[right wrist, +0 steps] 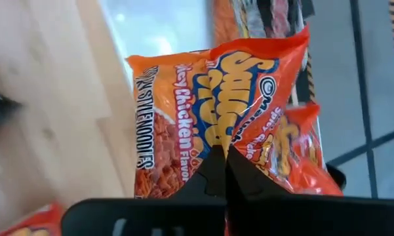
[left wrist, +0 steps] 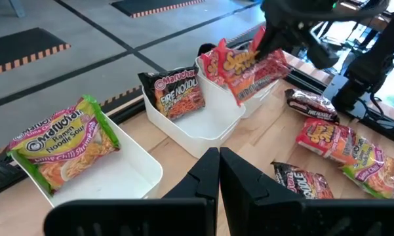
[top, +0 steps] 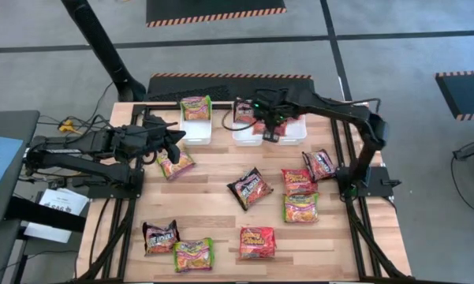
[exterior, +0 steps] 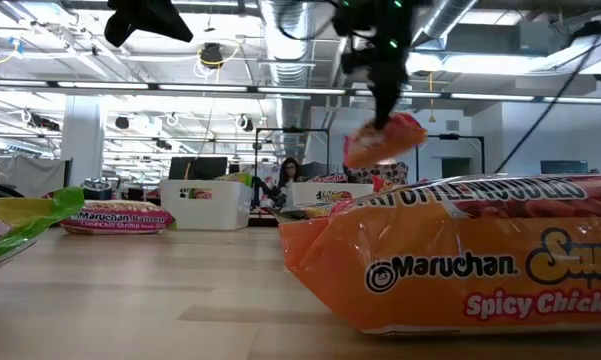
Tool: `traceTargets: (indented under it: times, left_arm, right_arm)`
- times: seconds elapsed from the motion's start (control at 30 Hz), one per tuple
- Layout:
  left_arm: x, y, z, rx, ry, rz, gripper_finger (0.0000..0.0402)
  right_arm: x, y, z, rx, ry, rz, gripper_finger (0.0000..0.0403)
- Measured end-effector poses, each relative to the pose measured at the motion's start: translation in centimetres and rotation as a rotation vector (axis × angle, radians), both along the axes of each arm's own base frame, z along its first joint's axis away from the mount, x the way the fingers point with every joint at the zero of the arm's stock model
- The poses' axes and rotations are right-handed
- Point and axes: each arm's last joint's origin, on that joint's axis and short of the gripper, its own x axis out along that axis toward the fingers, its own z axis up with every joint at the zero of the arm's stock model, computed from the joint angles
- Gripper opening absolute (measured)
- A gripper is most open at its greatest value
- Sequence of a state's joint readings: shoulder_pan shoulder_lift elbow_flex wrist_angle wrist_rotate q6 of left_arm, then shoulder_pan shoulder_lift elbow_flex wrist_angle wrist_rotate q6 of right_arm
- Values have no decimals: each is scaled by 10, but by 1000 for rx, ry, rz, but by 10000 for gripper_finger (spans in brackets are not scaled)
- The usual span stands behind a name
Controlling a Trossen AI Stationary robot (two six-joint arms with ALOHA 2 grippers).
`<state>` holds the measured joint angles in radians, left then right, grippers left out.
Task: Sort Maruchan noodles
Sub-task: Put the orange noodle pack into the right white bin
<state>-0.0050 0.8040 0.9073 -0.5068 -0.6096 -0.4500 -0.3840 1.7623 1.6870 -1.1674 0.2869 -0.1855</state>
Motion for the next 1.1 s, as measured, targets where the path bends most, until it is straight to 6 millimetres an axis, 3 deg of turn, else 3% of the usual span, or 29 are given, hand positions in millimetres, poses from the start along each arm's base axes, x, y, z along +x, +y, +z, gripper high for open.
traceTargets:
  times: [0.3, 0.53, 0.77, 1.1]
  left_arm:
    - [0, 0, 0, 3, 0, 7, 0]
    - [0, 0, 0, 0, -2, 9, 0]
    - [0, 0, 0, -4, -5, 10, 0]
    - [0, 0, 0, -11, -10, 13, 0]
  right_arm:
    - [-60, -16, -36, -145, -97, -14, 6]
    - [-84, -37, -58, -177, -22, 5, 7]
    - [-82, -51, -70, -191, 26, 23, 8]
    - [-68, -59, -105, -127, 112, 26, 15]
